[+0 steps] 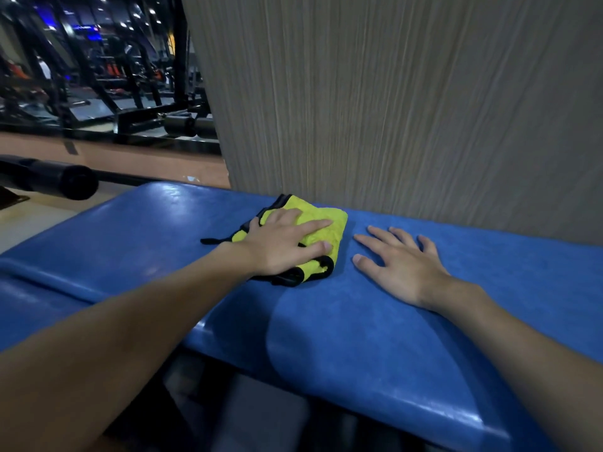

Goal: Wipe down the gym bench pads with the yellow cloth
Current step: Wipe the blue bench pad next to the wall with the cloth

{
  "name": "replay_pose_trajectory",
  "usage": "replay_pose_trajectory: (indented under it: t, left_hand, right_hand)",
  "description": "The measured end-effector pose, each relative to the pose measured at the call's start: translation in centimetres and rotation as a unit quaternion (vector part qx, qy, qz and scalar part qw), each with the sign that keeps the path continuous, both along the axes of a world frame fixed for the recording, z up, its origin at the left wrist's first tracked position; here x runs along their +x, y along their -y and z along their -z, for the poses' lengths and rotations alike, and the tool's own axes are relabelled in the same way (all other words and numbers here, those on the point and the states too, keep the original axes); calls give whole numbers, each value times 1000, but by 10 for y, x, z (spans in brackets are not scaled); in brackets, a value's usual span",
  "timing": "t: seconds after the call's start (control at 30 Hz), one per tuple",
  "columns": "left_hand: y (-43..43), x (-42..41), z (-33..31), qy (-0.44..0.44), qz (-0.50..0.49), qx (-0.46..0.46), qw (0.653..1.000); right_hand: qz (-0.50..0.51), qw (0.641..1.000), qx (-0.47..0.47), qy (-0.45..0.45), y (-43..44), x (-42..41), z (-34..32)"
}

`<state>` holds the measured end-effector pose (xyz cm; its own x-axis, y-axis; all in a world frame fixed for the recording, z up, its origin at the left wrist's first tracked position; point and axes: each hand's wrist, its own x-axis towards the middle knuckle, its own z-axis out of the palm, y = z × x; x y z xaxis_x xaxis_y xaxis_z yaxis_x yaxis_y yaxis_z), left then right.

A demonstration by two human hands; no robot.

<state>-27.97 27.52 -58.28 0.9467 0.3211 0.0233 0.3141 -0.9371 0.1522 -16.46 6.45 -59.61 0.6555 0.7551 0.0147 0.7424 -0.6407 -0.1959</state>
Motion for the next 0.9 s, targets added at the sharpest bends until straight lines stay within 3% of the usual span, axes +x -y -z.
replay_pose_trajectory:
  t: [0.23,0.4,0.57,0.9]
  left_hand:
    - [20,-78,2,7,16,-4,1000]
    - [29,-121,0,-16,31,8,999]
    - [28,-126,-2,-29,29,0,999]
    - [0,-73,-5,-31,9,-12,999]
  right_hand:
    - [8,999,-32,12,-1,-6,-7]
    - [-5,984,-137,113,-10,-14,-27]
    - [-7,999,-38,26,-32,-16,-31]
    - [-1,999,-46,10,-35,-11,-5]
